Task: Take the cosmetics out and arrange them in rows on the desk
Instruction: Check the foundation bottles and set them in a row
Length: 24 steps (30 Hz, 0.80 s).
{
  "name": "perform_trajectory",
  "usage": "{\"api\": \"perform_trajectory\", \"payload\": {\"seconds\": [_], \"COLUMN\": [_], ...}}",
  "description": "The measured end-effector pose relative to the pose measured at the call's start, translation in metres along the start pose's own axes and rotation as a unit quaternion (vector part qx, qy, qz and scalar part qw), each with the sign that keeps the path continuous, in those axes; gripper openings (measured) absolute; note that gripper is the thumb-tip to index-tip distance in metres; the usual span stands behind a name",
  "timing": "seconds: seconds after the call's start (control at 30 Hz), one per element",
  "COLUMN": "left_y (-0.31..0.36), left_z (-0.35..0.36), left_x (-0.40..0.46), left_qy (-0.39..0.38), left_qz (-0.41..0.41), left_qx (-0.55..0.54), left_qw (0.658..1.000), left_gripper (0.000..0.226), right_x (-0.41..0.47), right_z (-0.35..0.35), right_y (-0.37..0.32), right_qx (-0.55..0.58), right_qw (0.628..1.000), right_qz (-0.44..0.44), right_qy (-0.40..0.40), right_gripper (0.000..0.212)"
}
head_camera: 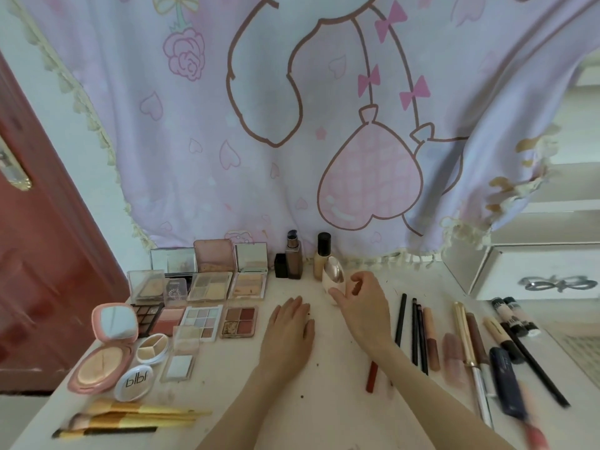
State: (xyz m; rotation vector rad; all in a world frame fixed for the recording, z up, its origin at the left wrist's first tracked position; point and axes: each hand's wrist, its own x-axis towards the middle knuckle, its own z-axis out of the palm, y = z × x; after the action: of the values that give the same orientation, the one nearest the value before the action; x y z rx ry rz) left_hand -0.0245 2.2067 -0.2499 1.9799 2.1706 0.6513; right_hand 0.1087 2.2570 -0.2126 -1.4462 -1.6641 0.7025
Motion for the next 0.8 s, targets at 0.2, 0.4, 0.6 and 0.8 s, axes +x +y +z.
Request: {"api": "perform_trajectory", "payload": {"seconds": [0.2, 0.4, 0.6, 0.8], "left_y": [-0.004, -0.004, -0.004, -0.005], "left_z": [0.009, 0.007, 0.006, 0.006], "left_x": [0.001, 0.001, 0.000, 0.000], "left_qy": [0.015, 0.007, 0.017, 0.012], "left_qz": [0.008, 0.003, 0.008, -0.001], "left_qx": [0.043, 0.033, 0.033, 0.026], "left_qw": [0.999, 0.999, 0.999, 1.000], "left_gripper": [0.077, 0.062, 0.043, 0.042], "right_x": [0.026, 0.025, 0.012, 0.003], "right_z": [0.006, 0.006, -0.020, -0.056], "right_y": [0.004, 0.001, -0.018, -0.026], "right_qx": [-0.232, -0.201, 0.082, 0.333], "right_qw": [0.971, 0.976, 0.993, 0.925], "right_qz": [-0.025, -0.064, -0.004, 0.111], "right_qy": [-0.050, -0.051, -0.080, -0.149], "right_gripper": [0.051, 0.034, 0.016, 0.015]}}
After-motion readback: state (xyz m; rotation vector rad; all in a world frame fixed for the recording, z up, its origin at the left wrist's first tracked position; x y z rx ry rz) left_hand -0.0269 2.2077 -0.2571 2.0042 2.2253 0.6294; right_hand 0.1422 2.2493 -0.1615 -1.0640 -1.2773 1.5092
